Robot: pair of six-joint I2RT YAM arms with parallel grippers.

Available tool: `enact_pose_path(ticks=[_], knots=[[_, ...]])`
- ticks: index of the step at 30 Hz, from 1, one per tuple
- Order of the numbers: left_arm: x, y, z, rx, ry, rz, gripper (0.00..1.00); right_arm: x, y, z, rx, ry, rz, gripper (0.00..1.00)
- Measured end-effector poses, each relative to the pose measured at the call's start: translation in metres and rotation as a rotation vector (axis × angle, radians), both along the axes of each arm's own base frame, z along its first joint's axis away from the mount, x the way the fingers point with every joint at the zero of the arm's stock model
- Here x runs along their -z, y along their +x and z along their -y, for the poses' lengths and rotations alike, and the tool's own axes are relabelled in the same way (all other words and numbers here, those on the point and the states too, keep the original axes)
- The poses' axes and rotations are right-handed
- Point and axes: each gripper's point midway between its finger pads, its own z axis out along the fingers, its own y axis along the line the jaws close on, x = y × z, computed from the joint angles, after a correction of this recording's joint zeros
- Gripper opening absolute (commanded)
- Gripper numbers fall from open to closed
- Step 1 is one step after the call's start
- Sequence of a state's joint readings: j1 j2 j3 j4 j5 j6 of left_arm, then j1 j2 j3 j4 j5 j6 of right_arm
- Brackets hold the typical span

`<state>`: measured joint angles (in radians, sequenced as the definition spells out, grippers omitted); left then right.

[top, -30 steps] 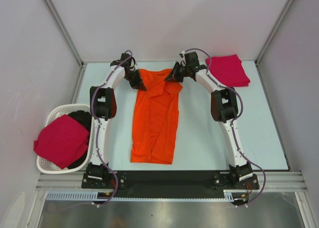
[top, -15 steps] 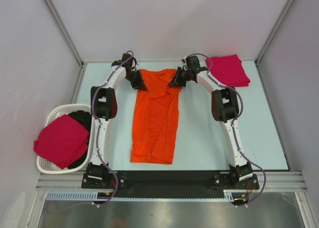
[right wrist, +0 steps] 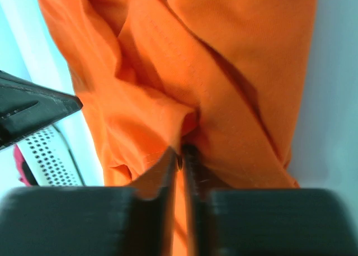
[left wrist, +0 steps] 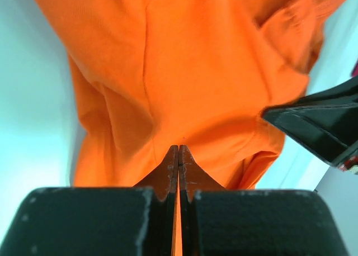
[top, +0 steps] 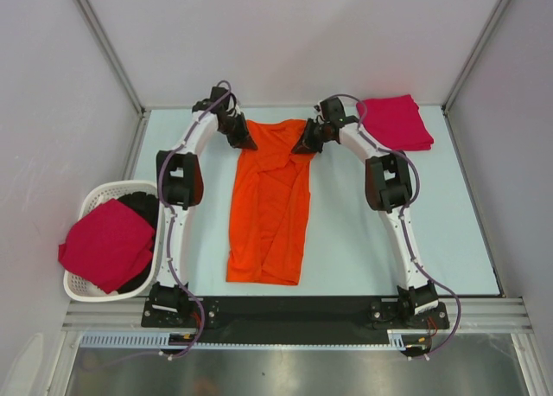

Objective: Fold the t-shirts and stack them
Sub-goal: Rotate the tshirt 90 degrees

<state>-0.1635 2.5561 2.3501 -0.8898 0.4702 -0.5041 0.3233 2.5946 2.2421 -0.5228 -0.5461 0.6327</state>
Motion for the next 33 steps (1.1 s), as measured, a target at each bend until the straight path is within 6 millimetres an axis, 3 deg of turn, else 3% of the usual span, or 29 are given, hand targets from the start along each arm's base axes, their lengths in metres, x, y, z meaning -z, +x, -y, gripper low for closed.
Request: enact_pose_path(ticks=[1, 3, 5, 6, 8, 9, 11, 14, 16, 19, 22, 25, 28, 30, 33], knots=[[0.003, -0.002, -0.001, 0.000, 0.001, -0.011, 0.00, 0.001, 0.000, 0.000, -0.002, -0.002, -0.001, 0.46], [0.011, -0.008, -0.002, 0.001, 0.001, -0.039, 0.01, 0.003, -0.001, 0.000, -0.010, -0.008, -0.004, 0.56], [0.019, -0.016, -0.002, 0.007, 0.003, -0.070, 0.12, -0.003, -0.001, 0.000, -0.026, -0.004, 0.015, 0.66], [0.020, -0.017, -0.002, 0.010, 0.002, -0.074, 0.32, -0.006, -0.001, 0.000, -0.030, -0.010, 0.026, 0.71], [0.017, -0.017, 0.001, 0.013, -0.017, -0.074, 0.51, -0.018, -0.006, 0.005, -0.037, -0.037, 0.058, 0.78], [0.012, -0.016, 0.002, 0.019, -0.025, -0.065, 0.64, -0.024, -0.009, 0.009, -0.036, -0.049, 0.064, 0.79], [0.000, -0.014, 0.005, 0.029, -0.043, -0.037, 0.74, -0.048, -0.016, 0.018, -0.035, -0.062, 0.096, 0.79], [-0.040, -0.009, 0.010, 0.034, -0.080, 0.036, 0.87, -0.096, -0.026, 0.031, -0.035, -0.050, 0.170, 0.82], [-0.070, -0.009, 0.011, 0.043, -0.094, 0.099, 0.95, -0.125, -0.039, 0.039, -0.041, -0.038, 0.213, 0.96], [-0.114, -0.018, 0.015, 0.060, -0.114, 0.179, 1.00, -0.143, -0.070, 0.055, -0.055, -0.029, 0.225, 1.00], [-0.139, -0.033, 0.025, 0.094, -0.132, 0.220, 1.00, -0.127, -0.103, 0.065, -0.074, -0.037, 0.169, 1.00], [-0.131, -0.052, 0.043, 0.138, -0.138, 0.203, 1.00, -0.090, -0.126, 0.074, -0.078, -0.061, 0.064, 1.00], [-0.095, -0.080, 0.063, 0.190, -0.127, 0.121, 1.00, -0.058, -0.142, 0.084, -0.074, -0.085, -0.039, 1.00], [-0.061, -0.103, 0.072, 0.218, -0.113, 0.044, 1.00, -0.047, -0.139, 0.086, -0.073, -0.092, -0.059, 0.97], [-0.028, -0.132, 0.076, 0.237, -0.092, -0.057, 1.00, -0.032, -0.130, 0.085, -0.071, -0.096, -0.076, 0.92]])
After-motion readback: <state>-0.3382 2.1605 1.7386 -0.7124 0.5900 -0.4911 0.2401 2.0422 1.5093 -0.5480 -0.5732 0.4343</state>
